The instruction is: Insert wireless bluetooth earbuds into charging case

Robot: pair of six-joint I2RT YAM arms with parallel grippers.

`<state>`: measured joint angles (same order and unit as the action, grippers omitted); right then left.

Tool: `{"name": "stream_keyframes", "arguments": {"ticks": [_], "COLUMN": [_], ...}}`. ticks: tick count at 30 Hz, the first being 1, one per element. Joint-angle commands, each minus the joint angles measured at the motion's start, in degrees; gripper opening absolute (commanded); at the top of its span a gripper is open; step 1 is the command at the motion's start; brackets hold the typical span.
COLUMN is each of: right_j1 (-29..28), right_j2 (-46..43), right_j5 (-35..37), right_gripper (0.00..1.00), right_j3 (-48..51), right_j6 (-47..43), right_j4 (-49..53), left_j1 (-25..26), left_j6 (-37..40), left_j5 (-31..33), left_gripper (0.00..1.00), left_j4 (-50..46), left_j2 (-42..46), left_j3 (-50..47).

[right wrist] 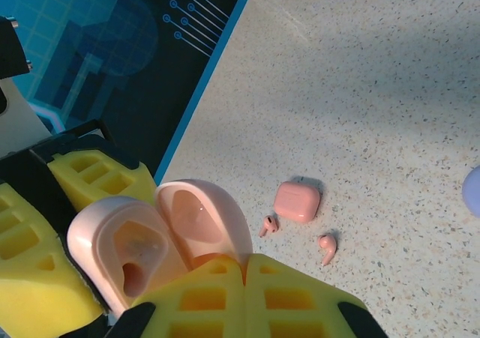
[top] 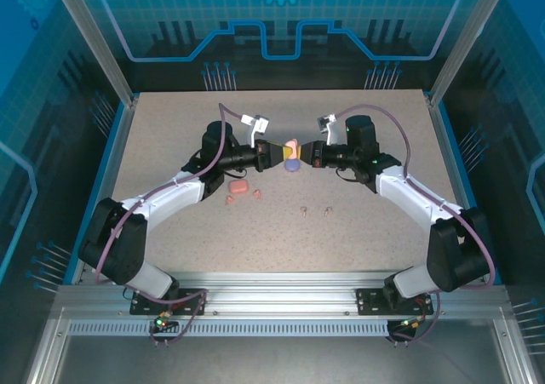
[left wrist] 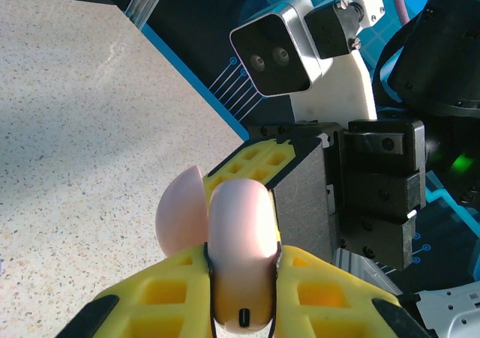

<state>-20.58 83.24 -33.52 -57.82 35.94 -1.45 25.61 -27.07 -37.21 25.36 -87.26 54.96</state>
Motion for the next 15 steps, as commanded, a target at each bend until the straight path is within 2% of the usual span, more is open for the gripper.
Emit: {"name": "stream_keyframes", "arguments": {"ticks": [1,2,6,7,10,15], "right_j1": [-0.6,-0.7,-1.0,-1.0,-1.0,-0.8], "right_j2": [-0.8,-1.1,-1.4,-1.3,-0.9,-0.3], "right_j5": [1.3,2.2,5.6,6.6,8.9,10.5], "right_gripper": [0.00,0.00,0.00,0.00,0.00,0.00], "right_j3": [-2.2,-2.4,-3.4,-3.7,-4.6,-6.5], "right_j6": [-1.3,-1.8,-3.5,-4.1,-6.1,-12.5], "right_j4": [1.2,2.0,6.0,7.2,10.3,15.1], "left_j1": [0.5,0.6,0.6,0.5,0.4,-2.2], "left_j6": [-0.7,-0.7,-0.5,-0.4,0.9,6.7], "left_j5": [-1.4,-1.1,1.3,2.1,4.1,3.0], "left_gripper": [0.00,0.05,0.44,0.50,0.63,0.73], "left_j4": [1.7,1.4,0.4,0.3,-1.6,-12.1], "left_j2": [0.5,0.5,0.8,1.0,2.4,5.2], "left_j3": [-0.6,-0.5,-0.6,-0.6,-0.5,2.9]}}
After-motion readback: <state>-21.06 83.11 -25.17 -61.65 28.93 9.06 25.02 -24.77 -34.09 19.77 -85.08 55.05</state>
